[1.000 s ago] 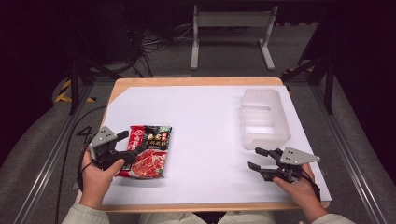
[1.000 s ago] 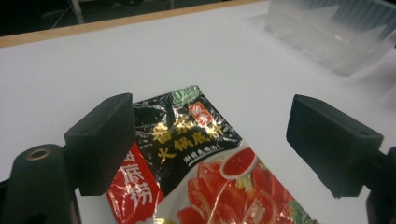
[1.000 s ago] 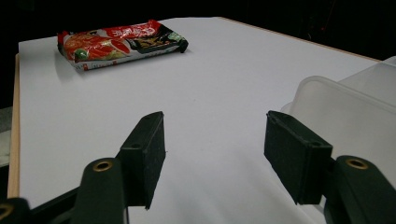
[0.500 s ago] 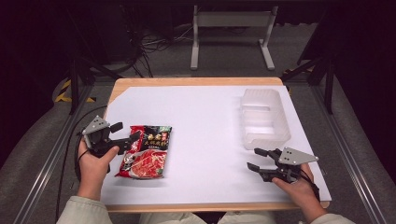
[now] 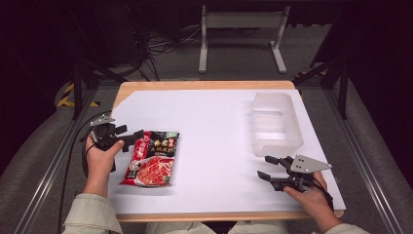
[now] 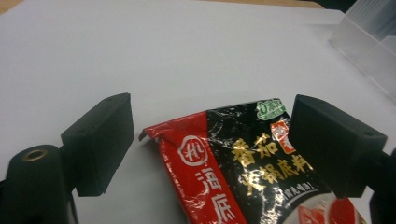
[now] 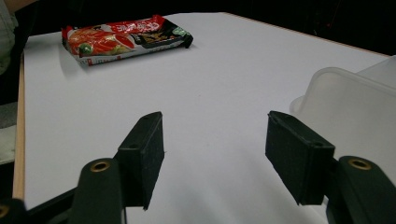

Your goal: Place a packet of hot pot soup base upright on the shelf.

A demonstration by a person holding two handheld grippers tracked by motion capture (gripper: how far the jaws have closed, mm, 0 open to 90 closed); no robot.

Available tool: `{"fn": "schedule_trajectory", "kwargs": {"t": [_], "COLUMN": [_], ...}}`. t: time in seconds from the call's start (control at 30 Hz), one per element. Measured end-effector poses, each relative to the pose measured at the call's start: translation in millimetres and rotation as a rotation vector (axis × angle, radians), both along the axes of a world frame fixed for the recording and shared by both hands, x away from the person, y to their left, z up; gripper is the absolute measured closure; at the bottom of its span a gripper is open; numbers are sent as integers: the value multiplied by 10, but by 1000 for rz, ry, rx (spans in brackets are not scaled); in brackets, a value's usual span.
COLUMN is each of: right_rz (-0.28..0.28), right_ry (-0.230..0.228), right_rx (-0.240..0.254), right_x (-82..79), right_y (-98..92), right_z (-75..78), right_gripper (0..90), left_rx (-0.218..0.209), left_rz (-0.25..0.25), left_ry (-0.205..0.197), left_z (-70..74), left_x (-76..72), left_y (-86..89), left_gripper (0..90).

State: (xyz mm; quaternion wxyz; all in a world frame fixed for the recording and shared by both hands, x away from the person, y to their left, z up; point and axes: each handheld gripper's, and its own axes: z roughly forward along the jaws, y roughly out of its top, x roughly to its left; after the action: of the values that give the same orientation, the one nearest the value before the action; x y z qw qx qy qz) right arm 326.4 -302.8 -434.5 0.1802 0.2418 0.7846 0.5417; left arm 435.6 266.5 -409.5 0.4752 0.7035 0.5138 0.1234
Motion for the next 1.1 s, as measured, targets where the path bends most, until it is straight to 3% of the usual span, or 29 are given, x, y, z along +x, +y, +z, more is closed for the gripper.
{"fn": "schedule_trajectory", "kwargs": {"t": [0.27, 0.37, 0.67, 0.8, 0.93, 1.0, 1.1], "right_rz": [-6, -2, -16, -20, -18, -17, -19], "right_ry": [4, 2, 2, 3, 5, 5, 3], "right_rx": [1, -9, -10, -12, -15, -15, -13], "right_x": [5, -6, -37, -38, -38, -38, -36], "right_y": [10, 21, -15, -19, -13, -12, -17], "right_z": [-14, -20, -23, -28, -33, -34, -32], "right_gripper": [372, 372, 371, 369, 368, 368, 367], "left_rx": [-17, 11, 34, 17, 37, 47, 66], "left_rz": [37, 34, 34, 33, 30, -1, -1], "left_ry": [41, 66, 132, 135, 164, 190, 179], "left_z": [-123, -175, -305, -354, -388, -418, -420], "left_x": [156, 195, 256, 257, 265, 276, 277], "left_y": [33, 34, -19, -47, -69, -98, -112], "left_gripper": [167, 169, 194, 255, 320, 335, 362]}}
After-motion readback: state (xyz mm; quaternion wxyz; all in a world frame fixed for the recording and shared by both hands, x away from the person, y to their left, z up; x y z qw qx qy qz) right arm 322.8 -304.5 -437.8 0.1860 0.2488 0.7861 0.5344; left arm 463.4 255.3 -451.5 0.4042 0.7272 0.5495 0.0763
